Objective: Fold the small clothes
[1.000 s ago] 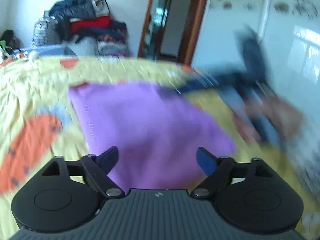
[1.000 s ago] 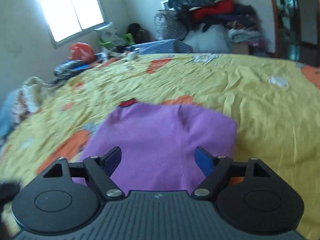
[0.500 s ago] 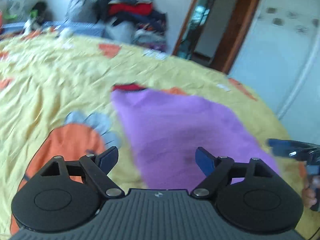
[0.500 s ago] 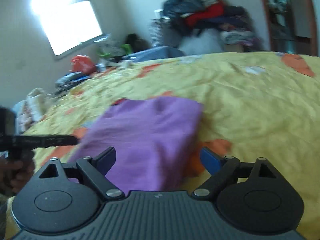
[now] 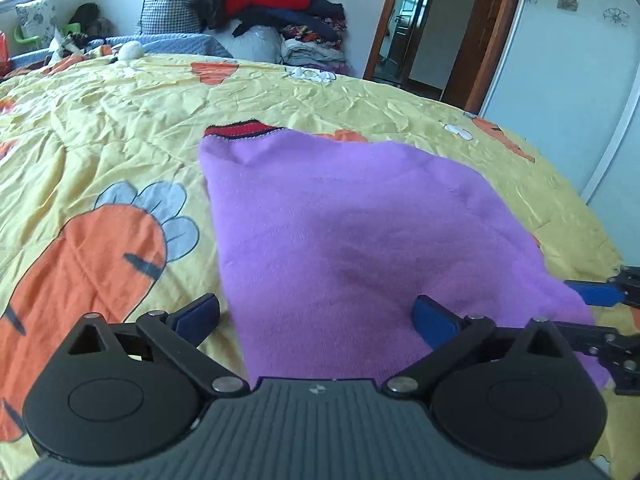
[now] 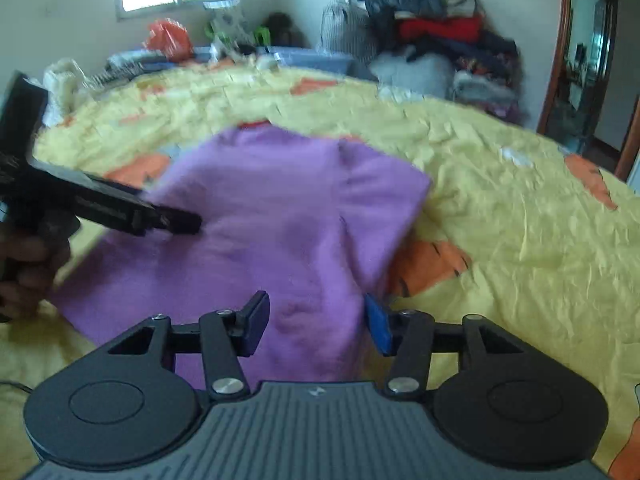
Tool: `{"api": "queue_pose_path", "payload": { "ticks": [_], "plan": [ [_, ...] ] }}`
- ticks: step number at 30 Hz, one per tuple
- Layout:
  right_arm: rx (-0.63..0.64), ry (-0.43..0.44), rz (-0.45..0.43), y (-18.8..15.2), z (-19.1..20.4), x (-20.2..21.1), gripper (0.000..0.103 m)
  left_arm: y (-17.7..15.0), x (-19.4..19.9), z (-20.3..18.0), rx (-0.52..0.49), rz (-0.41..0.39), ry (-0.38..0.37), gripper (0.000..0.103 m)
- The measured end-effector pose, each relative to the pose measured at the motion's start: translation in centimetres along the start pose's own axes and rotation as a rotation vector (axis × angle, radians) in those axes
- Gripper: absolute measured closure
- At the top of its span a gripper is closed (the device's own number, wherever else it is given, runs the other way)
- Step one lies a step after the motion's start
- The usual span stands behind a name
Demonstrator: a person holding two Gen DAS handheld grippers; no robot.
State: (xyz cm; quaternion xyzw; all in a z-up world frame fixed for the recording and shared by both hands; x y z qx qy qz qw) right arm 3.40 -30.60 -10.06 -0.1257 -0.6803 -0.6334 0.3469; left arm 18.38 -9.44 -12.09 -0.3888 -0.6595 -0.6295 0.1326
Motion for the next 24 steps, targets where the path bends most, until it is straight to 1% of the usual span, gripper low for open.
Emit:
{"api": "queue_pose_path", "payload": {
  "ticks": [3,5,6,7,8,9,10,11,12,13,15,17,18,19,20,21,22,24],
  "plan": [
    [0.031,0.024,-0.038,-0.5,1.7,0.4,0.049,-0.4,0.7,-0.1,-0.002,-0.006,0.008,0.002],
    [0.051,0.04,-0.014,-1.0,2.4,-0.1,0.043,-0.8,1.1,0.0,0.005,-0.005,0.006,0.002],
    [0.061,0.027,0.023,-1.6,2.5,-0.6,0.04,-1.1,1.3,0.0,0.008,0.003,0.004,0.002],
    [0.081,0.001,0.029,-2.2,2.3,-0.7,0.025,-1.5,1.6,0.1,0.007,0.013,0.0,0.002],
    [0.063,-0.013,0.03,-2.5,1.6,-0.4,0.022,-2.2,2.1,0.1,-0.003,0.016,-0.003,0.002],
    [0.004,-0.004,0.046,-2.5,0.5,-0.1,0.019,-2.7,2.8,0.2,-0.017,0.02,-0.01,0.002],
    [-0.066,0.007,0.082,-2.4,-0.7,0.2,0.019,-3.3,3.4,0.5,-0.027,0.022,-0.023,0.002],
    [-0.117,0.012,0.079,-2.4,-1.9,0.8,0.019,-3.6,4.0,0.9,-0.028,0.027,-0.036,0.002],
    [-0.16,0.005,0.049,-2.3,-2.8,1.5,0.019,-3.7,4.5,1.7,-0.01,0.027,-0.061,0.002],
    [-0.219,0.015,0.024,-2.2,-4.0,2.1,0.019,-3.6,4.7,2.6,0.021,0.029,-0.092,0.002],
    [-0.348,0.091,0.0,-1.9,-6.6,2.3,0.019,-2.6,4.6,4.8,0.092,0.04,-0.154,0.002],
    [-0.427,0.168,-0.024,-1.5,-8.6,1.4,0.019,-1.2,3.8,6.5,0.155,0.051,-0.183,0.002],
    [-0.45,0.198,-0.027,-1.2,-9.3,0.6,0.019,-0.5,3.3,7.4,0.195,0.059,-0.231,0.002],
    [-0.467,0.225,-0.021,-0.9,-9.7,-0.3,0.019,0.3,2.4,8.2,0.248,0.084,-0.303,0.001],
    [-0.486,0.264,-0.005,-0.5,-10.1,-1.3,0.019,0.9,1.4,8.9,0.316,0.122,-0.362,0.001],
    [-0.503,0.298,0.021,-0.2,-10.3,-2.6,0.019,1.5,0.6,9.5,0.376,0.134,-0.408,0.0],
    [-0.513,0.309,0.048,0.1,-10.4,-3.8,0.019,2.0,-0.3,9.8,0.416,0.157,-0.453,0.0],
    [-0.541,0.355,0.04,0.6,-10.6,-5.2,0.019,2.7,-2.3,10.2,0.507,0.226,-0.557,0.0]
  ]
}}
Point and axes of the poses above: each gripper's, at about its wrist camera, not at the fingertips, and x roughly against the way its jaws point, z to its left, y to its top, the point moved 1 cm from there along -x, roughly the way its jaws point
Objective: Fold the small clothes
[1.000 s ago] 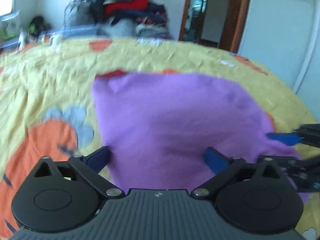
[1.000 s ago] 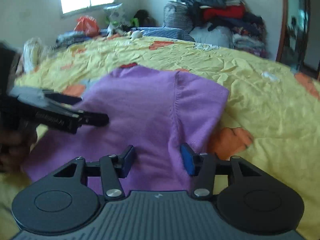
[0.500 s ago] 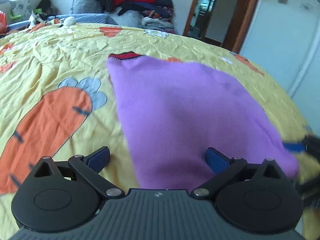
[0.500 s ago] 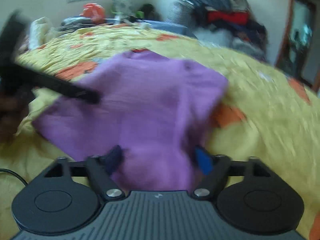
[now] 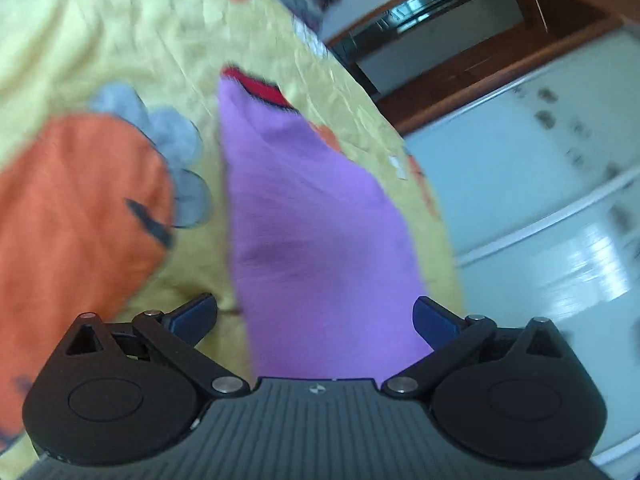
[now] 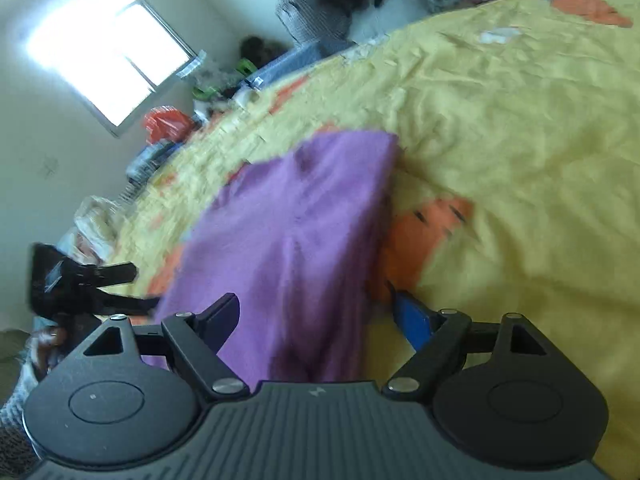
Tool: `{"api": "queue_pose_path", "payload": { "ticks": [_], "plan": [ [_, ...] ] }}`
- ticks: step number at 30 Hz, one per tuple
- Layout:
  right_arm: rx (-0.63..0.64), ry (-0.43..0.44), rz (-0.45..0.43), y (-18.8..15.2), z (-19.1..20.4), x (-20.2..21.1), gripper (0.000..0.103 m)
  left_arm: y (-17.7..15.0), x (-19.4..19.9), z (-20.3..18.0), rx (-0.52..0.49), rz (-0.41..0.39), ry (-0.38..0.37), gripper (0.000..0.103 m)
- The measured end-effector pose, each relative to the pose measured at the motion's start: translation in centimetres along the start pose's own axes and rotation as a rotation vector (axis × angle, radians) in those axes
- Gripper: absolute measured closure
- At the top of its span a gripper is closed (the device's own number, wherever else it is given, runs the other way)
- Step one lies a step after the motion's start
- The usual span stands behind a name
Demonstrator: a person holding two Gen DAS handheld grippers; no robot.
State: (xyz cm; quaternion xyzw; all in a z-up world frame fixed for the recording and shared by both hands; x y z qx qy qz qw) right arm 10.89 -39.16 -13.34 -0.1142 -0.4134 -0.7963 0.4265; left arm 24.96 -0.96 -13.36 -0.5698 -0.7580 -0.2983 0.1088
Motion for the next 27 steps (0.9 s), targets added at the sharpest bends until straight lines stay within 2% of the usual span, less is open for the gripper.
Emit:
{"api": "queue_pose_path", "payload": {
  "ticks": [1,3,4,6,8,9,10,12,15,17,19,24,26,27],
  "plan": [
    [-0.03,0.027,0.01,0.5,-0.2,-0.5,0.018,0.6,-0.6,0.3,0.043,0.026,-0.036,0.0],
    [-0.082,0.063,0.02,1.1,-0.4,-1.5,0.018,1.4,-1.4,0.2,0.097,0.06,-0.038,0.0],
    [-0.065,0.069,0.031,1.2,0.0,-2.1,0.019,1.4,-1.7,0.1,0.116,0.072,-0.04,0.0],
    [-0.063,0.081,0.05,1.0,1.0,-2.9,0.019,1.0,-2.0,-0.5,0.106,0.083,-0.027,0.004],
    [-0.026,0.076,0.059,0.4,2.2,-3.4,0.022,0.4,-2.4,-1.0,0.086,0.1,0.047,0.05],
    [-0.003,0.038,0.049,0.1,2.8,-3.4,0.044,0.2,-3.0,-1.0,0.07,0.124,0.1,0.078],
    [-0.022,-0.006,0.046,0.2,2.8,-3.5,0.081,0.2,-3.1,-1.1,0.061,0.118,0.095,0.079],
    [-0.012,-0.047,0.021,-0.5,3.6,-3.4,0.081,0.4,-3.1,-1.8,0.011,0.116,0.127,0.079],
    [0.101,-0.127,-0.012,-1.0,7.3,-3.4,0.082,0.1,-2.5,-4.1,-0.132,0.094,0.21,0.081],
    [0.164,-0.155,-0.035,-0.8,9.9,-3.5,0.083,0.3,-1.8,-5.5,-0.196,0.08,0.224,0.082],
    [0.189,-0.126,-0.046,-0.2,11.9,-3.6,0.083,1.1,-0.5,-6.7,-0.244,0.05,0.246,0.082],
    [0.212,-0.073,-0.099,1.3,16.3,-3.5,0.083,4.2,4.8,-8.2,-0.245,0.01,0.244,0.082],
    [0.157,-0.026,-0.107,1.5,17.4,-3.4,0.082,5.0,7.4,-8.3,-0.234,0.014,0.246,0.081],
    [0.109,-0.005,-0.096,1.4,17.6,-3.6,0.076,5.4,8.1,-7.9,-0.219,0.037,0.253,0.078]
  ]
}}
Point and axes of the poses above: each gripper's, at about its wrist camera, not at the fingertips, and x roughly against the way its jaws point, z to its left, y to its top, the point moved 1 cm from there along -x, roughly the way its jaws point
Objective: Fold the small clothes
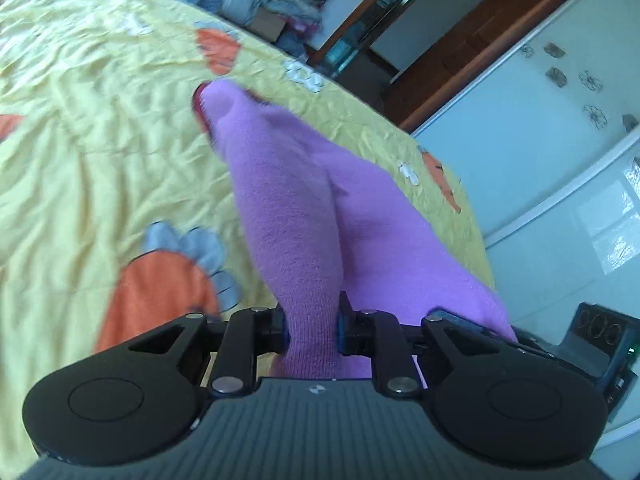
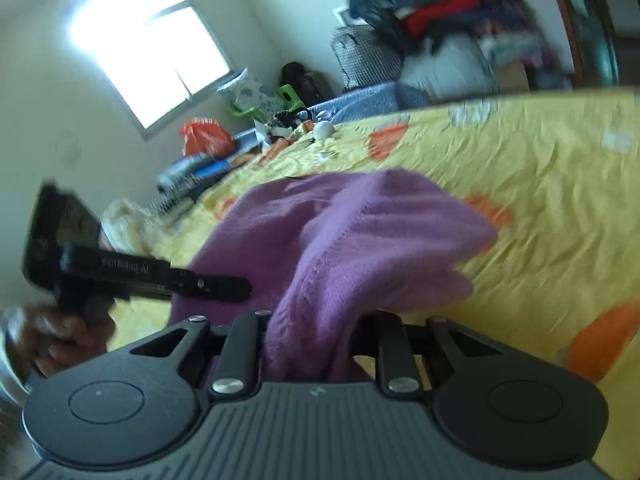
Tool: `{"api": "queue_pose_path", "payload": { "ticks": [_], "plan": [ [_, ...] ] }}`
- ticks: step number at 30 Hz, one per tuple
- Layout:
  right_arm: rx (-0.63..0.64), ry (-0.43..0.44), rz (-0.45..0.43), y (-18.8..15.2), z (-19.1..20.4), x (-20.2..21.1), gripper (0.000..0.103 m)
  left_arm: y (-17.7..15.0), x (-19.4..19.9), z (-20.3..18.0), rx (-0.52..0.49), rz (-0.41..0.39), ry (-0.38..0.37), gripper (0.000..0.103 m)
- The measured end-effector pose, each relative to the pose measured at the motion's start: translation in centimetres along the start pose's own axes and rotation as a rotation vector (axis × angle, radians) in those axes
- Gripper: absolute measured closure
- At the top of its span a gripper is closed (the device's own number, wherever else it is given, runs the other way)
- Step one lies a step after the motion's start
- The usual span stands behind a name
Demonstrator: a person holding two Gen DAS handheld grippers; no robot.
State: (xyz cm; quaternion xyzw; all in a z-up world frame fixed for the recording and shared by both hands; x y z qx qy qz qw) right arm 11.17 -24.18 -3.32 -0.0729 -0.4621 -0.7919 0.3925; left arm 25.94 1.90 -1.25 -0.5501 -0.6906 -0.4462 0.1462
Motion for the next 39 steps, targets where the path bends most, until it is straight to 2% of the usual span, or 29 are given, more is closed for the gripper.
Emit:
{"api": "queue_pose_path", "payload": {
  "ticks": [1,2,3,4,5,6,9,11,13,14,15,16,17,18,19,20,21,25,28,29,30,31,32,33,34,35,36,37,39],
  "plan": [
    [-0.023,0.001,0.014,-0.4,0.2,-0.5,0.046,0.5,0.2,0.9,-0.011,0.029,0.012,0.063],
    [-0.003,-0.039,0.028,-1.1,0.5,-1.2,0.02,0.7,0.4,2.1,-0.014,0.028,0.041,0.052],
    [0.064,-0.141,0.024,-1.9,0.9,-1.6,0.0,0.4,0.8,3.6,0.001,-0.002,0.086,0.035],
    [0.128,-0.257,-0.011,-2.7,1.2,-1.4,0.0,-0.1,1.3,4.7,0.004,-0.013,0.136,0.037],
    [0.167,-0.338,-0.045,-3.6,1.5,-0.8,0.0,-1.0,1.9,5.8,0.019,-0.017,0.133,0.04],
    [0.176,-0.362,-0.071,-4.4,1.5,0.0,0.0,-2.2,2.7,6.8,0.049,-0.019,0.095,0.042],
    [0.144,-0.263,-0.094,-7.7,1.8,2.5,0.0,-6.4,4.4,8.1,0.065,-0.031,0.017,0.041],
    [0.176,-0.25,-0.065,-10.4,2.8,2.8,0.0,-9.0,4.1,8.5,0.05,-0.02,0.04,0.04],
    [0.176,-0.284,-0.054,-12.8,3.6,2.2,0.0,-11.1,3.5,9.2,0.056,-0.016,0.059,0.04],
    [0.167,-0.26,-0.029,-13.6,3.6,1.7,0.0,-11.8,3.1,9.5,0.05,-0.014,0.064,0.04],
    [0.134,-0.235,-0.015,-14.2,3.3,1.2,0.0,-12.3,3.2,9.8,0.046,-0.058,0.047,0.031],
    [0.094,-0.22,0.001,-14.6,2.8,0.6,0.005,-12.5,3.2,10.0,0.053,-0.067,0.025,0.026],
    [0.067,-0.201,0.016,-14.8,2.4,-0.1,0.012,-12.5,3.1,9.9,0.059,-0.069,0.02,0.025],
    [0.063,-0.184,0.006,-14.8,2.2,-0.6,0.029,-12.7,3.1,9.9,0.071,-0.078,0.025,0.027],
    [0.065,-0.188,0.01,-14.6,2.2,-1.1,0.071,-12.8,3.0,9.6,0.072,-0.086,0.031,0.035],
    [0.056,-0.198,0.02,-14.2,2.2,-1.6,0.091,-12.9,2.6,9.3,0.061,-0.076,0.034,0.058],
    [0.025,-0.172,0.023,-13.8,1.8,-2.1,0.091,-13.0,1.9,9.2,0.072,-0.04,0.037,0.091],
    [0.035,-0.149,-0.006,-12.6,2.4,-1.2,0.093,-12.8,2.5,9.8,0.171,-0.047,-0.014,0.093],
    [0.063,-0.131,-0.025,-11.6,3.3,1.4,0.093,-13.2,3.8,9.6,0.183,-0.031,-0.068,0.093],
    [0.069,-0.14,-0.019,-11.5,3.4,1.8,0.092,-13.5,3.6,9.5,0.165,-0.015,-0.068,0.092],
    [0.083,-0.16,0.002,-11.7,3.1,1.7,0.083,-14.0,3.2,9.7,0.171,-0.003,-0.044,0.091],
    [0.102,-0.191,0.045,-12.1,2.4,1.3,0.055,-14.4,2.7,10.3,0.181,0.015,-0.026,0.087],
    [0.103,-0.251,0.101,-12.2,1.5,0.7,0.035,-14.7,2.6,10.7,0.183,0.018,-0.022,0.083],
    [0.087,-0.31,0.093,-12.1,0.7,0.8,0.019,-14.9,3.0,11.0,0.188,0.011,-0.023,0.079],
    [0.056,-0.308,0.026,-11.6,-0.1,1.6,0.02,-14.9,3.6,11.0,0.189,-0.003,-0.015,0.077],
    [0.011,-0.277,-0.035,-10.6,-1.2,2.2,0.021,-14.9,4.5,10.6,0.167,-0.033,0.013,0.064],
    [-0.042,-0.259,-0.07,-9.4,-2.5,2.4,0.02,-14.7,5.5,10.1,0.136,-0.08,0.041,0.056],
    [-0.092,-0.22,-0.094,-8.1,-3.8,2.0,0.021,-14.6,6.3,9.6,0.117,-0.119,0.043,0.041],
    [-0.2,-0.152,-0.139,-5.5,-6.4,0.4,0.021,-14.2,7.2,8.3,0.083,-0.155,-0.009,0.037]
  ]
}}
Point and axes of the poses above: each gripper's, at about its wrist camera, not at the fingertips, and x roughly against the way its jaws point, z to its left, y to its top, the point moved 1 cm from there along -x, roughly the way its jaws point
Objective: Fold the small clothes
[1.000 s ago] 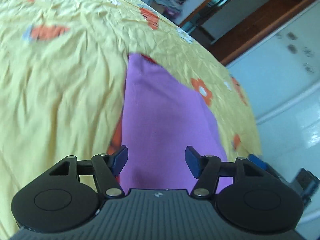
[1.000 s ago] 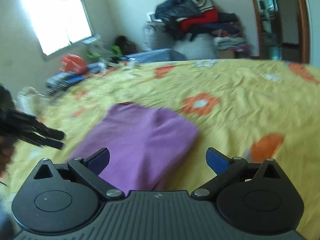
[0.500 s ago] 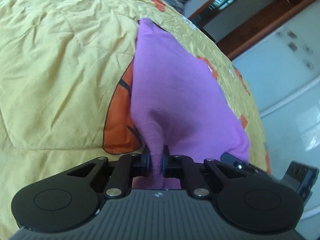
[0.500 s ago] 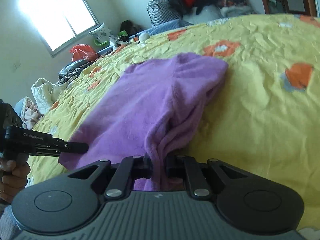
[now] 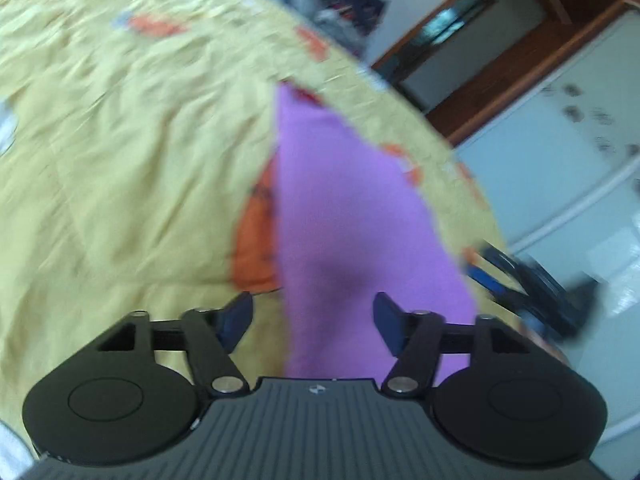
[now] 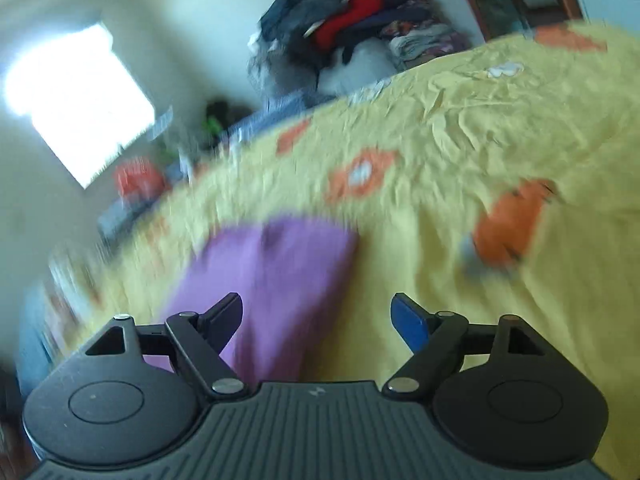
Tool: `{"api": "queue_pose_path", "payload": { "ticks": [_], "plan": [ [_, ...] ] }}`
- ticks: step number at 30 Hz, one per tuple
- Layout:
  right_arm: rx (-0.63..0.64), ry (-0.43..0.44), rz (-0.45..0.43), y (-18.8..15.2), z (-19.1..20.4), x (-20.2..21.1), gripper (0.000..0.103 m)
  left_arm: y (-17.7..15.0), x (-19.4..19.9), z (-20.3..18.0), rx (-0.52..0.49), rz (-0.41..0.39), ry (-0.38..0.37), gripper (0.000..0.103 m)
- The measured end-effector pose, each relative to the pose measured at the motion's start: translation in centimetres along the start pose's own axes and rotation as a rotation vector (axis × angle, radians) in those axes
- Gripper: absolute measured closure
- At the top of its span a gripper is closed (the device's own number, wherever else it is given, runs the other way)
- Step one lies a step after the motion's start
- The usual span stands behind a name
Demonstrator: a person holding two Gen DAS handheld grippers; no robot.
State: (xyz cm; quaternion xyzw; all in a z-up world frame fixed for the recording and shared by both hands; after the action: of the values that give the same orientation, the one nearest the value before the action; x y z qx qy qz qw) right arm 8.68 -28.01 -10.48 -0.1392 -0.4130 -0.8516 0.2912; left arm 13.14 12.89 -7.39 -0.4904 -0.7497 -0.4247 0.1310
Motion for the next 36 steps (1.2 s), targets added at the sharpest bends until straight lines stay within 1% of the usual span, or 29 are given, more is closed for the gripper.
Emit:
{"api": "queue_pose_path", "payload": {
  "ticks": [1,2,3,4,5,6,7,8,9,10,12,14,18,19,21,22,23,24,25,26,27,28,29,30,32,33,34,35,36],
  "plan": [
    [-0.043,0.014,0.018,1.3,-0.9,-1.7,0.022,0.0,0.2,-0.8,-0.018,-0.019,-0.027,0.034],
    [-0.078,0.007,0.013,2.1,-1.7,-3.3,0.023,0.0,0.3,-1.6,-0.047,-0.03,-0.039,0.031],
    [-0.098,0.002,0.024,2.8,-2.2,-4.8,0.024,-0.1,0.0,-2.5,-0.077,-0.031,-0.03,0.026],
    [-0.122,0.014,0.068,3.3,-2.9,-6.4,0.037,-0.3,-0.4,-3.3,-0.102,-0.032,-0.02,0.025],
    [-0.124,0.022,0.058,3.5,-3.0,-7.2,0.06,-0.5,-0.8,-3.9,-0.124,-0.03,-0.017,0.025],
    [-0.11,0.003,0.067,3.8,-2.9,-7.8,0.099,-0.6,-1.4,-4.3,-0.143,-0.022,-0.018,0.023],
    [-0.078,-0.016,0.068,3.9,-2.5,-8.0,0.101,-0.8,-2.1,-4.6,-0.156,-0.02,-0.022,0.022],
    [-0.016,-0.04,0.051,3.9,-1.6,-7.8,0.101,-0.9,-2.9,-4.8,-0.164,-0.021,-0.015,0.021],
    [0.04,-0.064,0.032,3.8,-0.7,-7.4,0.101,-0.8,-3.8,-4.8,-0.175,-0.012,0.011,0.022],
    [0.057,-0.069,0.014,3.9,0.0,-7.0,0.101,-0.8,-4.8,-4.9,-0.178,0.0,0.043,0.026],
    [0.077,-0.063,-0.032,4.4,1.1,-6.0,0.101,-1.1,-6.3,-5.2,-0.204,0.027,0.07,0.026],
    [0.126,-0.068,-0.04,5.3,2.2,-5.6,0.101,-1.7,-6.6,-6.0,-0.252,0.012,0.115,0.023],
    [0.14,-0.101,-0.064,6.5,2.3,-5.7,0.101,-2.6,-5.8,-6.6,-0.308,-0.001,0.096,0.018],
    [0.135,-0.098,-0.055,6.7,2.2,-6.1,0.101,-2.8,-5.9,-6.6,-0.318,0.0,0.11,0.017],
    [0.163,-0.171,-0.008,6.0,1.8,-7.8,0.101,-3.1,-6.2,-6.3,-0.331,0.002,0.126,0.016],
    [0.162,-0.192,0.018,5.6,1.2,-8.7,0.1,-3.3,-6.5,-6.1,-0.339,0.012,0.13,0.015],
    [0.145,-0.169,0.059,5.2,0.4,-9.5,0.1,-3.5,-6.7,-6.1,-0.355,0.019,0.144,0.015],
    [0.141,-0.181,0.103,4.7,-0.1,-10.2,0.099,-3.8,-6.6,-6.2,-0.377,0.014,0.155,0.014],
    [0.174,-0.222,0.109,4.3,0.1,-10.2,0.083,-3.9,-6.6,-6.4,-0.391,0.016,0.161,0.013],
    [0.205,-0.262,0.08,4.1,0.7,-9.4,0.072,-4.0,-6.4,-6.5,-0.398,0.022,0.164,0.013],
    [0.247,-0.287,0.04,3.9,1.6,-8.1,0.054,-4.0,-6.0,-6.6,-0.392,0.016,0.162,0.013],
    [0.309,-0.298,-0.018,3.5,2.9,-6.4,0.05,-4.0,-5.5,-6.6,-0.38,0.003,0.154,0.012],
    [0.372,-0.284,-0.067,2.7,4.3,-4.6,0.05,-3.9,-5.0,-6.6,-0.369,-0.007,0.148,0.011],
    [0.42,-0.24,-0.091,1.7,5.6,-2.8,0.05,-3.8,-4.7,-6.5,-0.353,-0.018,0.148,0.011],
    [0.483,-0.116,-0.094,-1.0,8.1,0.3,0.057,-3.7,-4.4,-6.3,-0.326,-0.034,0.136,0.011],
    [0.537,-0.104,-0.084,-2.8,9.3,1.3,0.077,-3.8,-4.6,-6.3,-0.33,-0.026,0.131,0.011],
    [0.578,-0.108,-0.081,-4.6,10.2,1.9,0.099,-3.9,-5.0,-6.3,-0.338,-0.017,0.146,0.011],
    [0.585,-0.102,-0.057,-6.0,10.3,2.0,0.1,-4.1,-5.4,-6.3,-0.347,-0.01,0.162,0.011],
    [0.587,-0.117,-0.024,-7.0,10.0,1.5,0.1,-4.3,-5.9,-6.2,-0.36,0.0,0.17,0.011]
  ]
}}
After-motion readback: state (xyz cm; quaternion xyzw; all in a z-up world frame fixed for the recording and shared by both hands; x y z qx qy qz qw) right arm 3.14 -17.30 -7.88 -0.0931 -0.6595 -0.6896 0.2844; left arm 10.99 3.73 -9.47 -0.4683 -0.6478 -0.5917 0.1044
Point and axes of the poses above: each gripper's, at about its wrist camera, not at the fingertips, and x roughly against the way its jaws point, z to its left, y to its top, the point moved 1 cm from there along -x, roughly the way its jaws point
